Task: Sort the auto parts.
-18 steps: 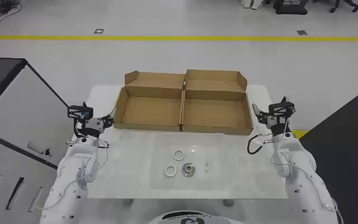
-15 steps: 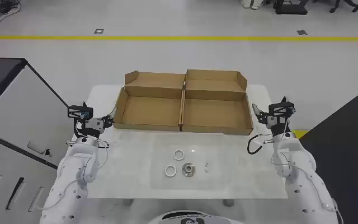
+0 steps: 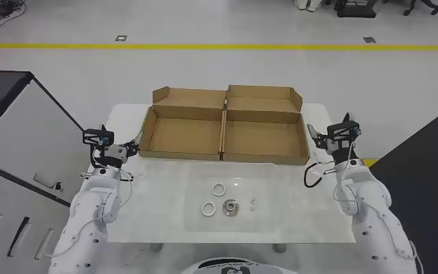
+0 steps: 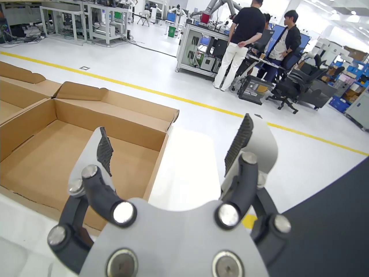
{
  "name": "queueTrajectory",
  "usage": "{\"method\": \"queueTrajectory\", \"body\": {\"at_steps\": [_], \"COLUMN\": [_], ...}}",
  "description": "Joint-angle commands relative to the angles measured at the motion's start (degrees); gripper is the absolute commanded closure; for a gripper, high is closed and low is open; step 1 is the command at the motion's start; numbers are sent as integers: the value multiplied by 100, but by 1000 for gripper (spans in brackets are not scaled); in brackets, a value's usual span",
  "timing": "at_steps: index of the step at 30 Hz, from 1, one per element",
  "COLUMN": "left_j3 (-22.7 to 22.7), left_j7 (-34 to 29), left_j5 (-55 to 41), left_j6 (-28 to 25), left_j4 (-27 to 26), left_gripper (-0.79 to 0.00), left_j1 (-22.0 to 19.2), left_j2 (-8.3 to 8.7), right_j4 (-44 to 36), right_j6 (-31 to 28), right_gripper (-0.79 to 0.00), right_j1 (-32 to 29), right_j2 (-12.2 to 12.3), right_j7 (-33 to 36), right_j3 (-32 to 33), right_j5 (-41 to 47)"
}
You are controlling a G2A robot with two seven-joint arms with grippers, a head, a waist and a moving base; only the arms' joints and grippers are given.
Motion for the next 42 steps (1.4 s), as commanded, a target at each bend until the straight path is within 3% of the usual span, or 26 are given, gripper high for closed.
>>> {"method": "queueTrajectory", "body": {"at_steps": [1,13,25,30,33,42], "left_j3": [0,0,0,0,0,0], "left_j7": [0,0,0,0,0,0], "left_j5": [0,0,0,0,0,0], "left_j6": [0,0,0,0,0,0], "left_j4": [0,0,0,0,0,0], "left_gripper": [-785,-785,-785,-785,-785,-785], "left_j1": [0,0,0,0,0,0], "left_j2": [0,0,0,0,0,0], "right_j4": [-248,-1404,-1820,-1833,-1843,-1786], "right_j6": [-364,-3107,-4597,-4707,-4476,-3930], "right_gripper": [-785,-785,-785,-785,-785,-785], "right_j1": [-18,312,1059,1449,1637,2257], "right_j2": [28,235,408,465,553,1068], "right_j7": [302,2418,4140,4987,5219,5766], "right_j3": [102,466,38,-466,-879,-2060], "right_j5": [-18,398,1268,1763,1826,2381]}}
